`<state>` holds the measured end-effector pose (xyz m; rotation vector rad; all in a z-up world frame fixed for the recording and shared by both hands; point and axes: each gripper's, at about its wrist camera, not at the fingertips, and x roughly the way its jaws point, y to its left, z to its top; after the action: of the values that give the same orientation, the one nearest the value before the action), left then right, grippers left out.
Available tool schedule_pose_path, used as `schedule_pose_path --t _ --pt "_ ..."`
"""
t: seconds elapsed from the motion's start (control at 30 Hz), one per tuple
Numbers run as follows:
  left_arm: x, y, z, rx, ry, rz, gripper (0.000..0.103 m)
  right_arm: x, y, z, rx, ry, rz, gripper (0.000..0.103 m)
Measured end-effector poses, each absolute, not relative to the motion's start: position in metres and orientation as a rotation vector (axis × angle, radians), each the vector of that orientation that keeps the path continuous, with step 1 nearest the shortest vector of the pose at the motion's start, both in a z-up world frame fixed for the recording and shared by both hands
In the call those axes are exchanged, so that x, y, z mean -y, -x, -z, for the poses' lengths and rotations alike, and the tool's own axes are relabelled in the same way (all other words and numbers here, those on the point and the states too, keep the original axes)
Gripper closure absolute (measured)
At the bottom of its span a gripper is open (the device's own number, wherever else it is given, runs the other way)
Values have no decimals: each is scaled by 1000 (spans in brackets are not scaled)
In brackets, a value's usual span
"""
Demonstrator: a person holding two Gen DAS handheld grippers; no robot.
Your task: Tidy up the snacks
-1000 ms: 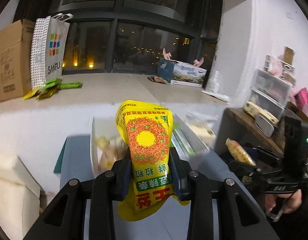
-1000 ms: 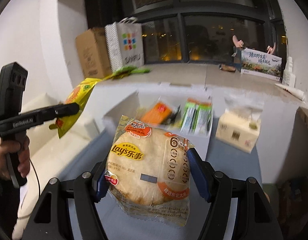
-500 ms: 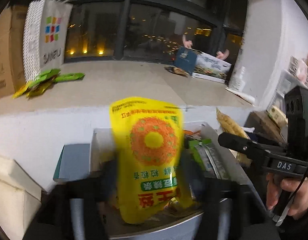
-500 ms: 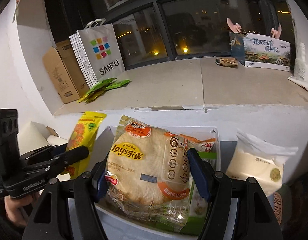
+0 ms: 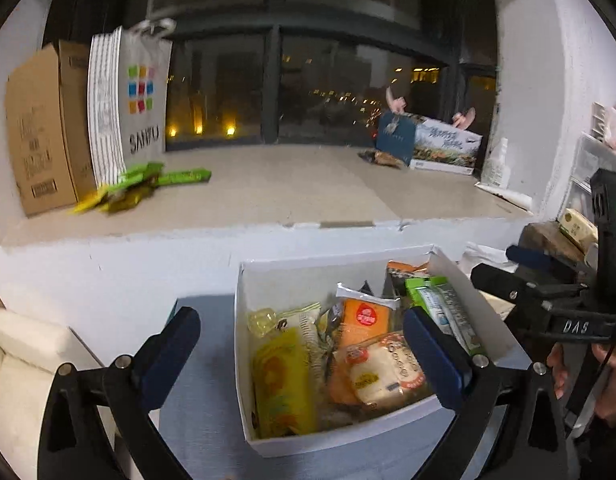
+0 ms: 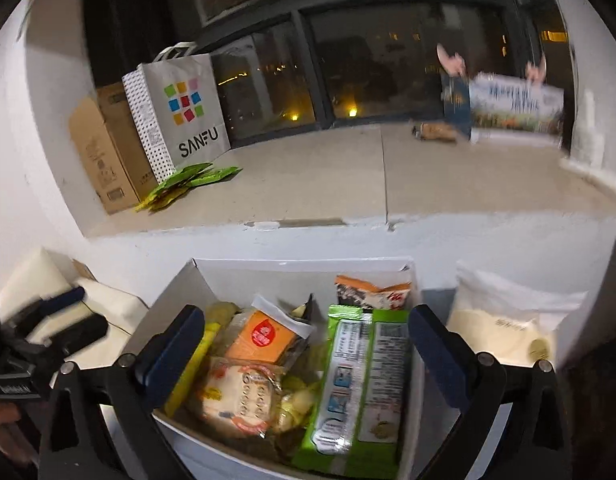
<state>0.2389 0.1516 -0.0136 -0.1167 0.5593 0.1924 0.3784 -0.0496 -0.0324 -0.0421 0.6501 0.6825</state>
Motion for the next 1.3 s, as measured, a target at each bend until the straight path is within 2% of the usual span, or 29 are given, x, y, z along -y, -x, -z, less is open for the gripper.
schedule_pose_path --t 0.13,0.3,0.5,0.93,1.3 --pt "-136 -212 1 -508 110 -192 0 49 -338 12 -509 182 -661 0" --pt "-120 -171 -21 -448 128 -179 0 66 -283 -12 -398 216 -669 0" --pt "-89 -116 -37 -467 106 -165 0 94 -231 -26 -412 171 -719 0" --pt "-30 -12 -26 -492 165 -81 0 170 -138 -23 -540 90 -725 0" --pt "-15 4 -18 -526 165 -69 0 183 -96 -5 -564 100 -714 0"
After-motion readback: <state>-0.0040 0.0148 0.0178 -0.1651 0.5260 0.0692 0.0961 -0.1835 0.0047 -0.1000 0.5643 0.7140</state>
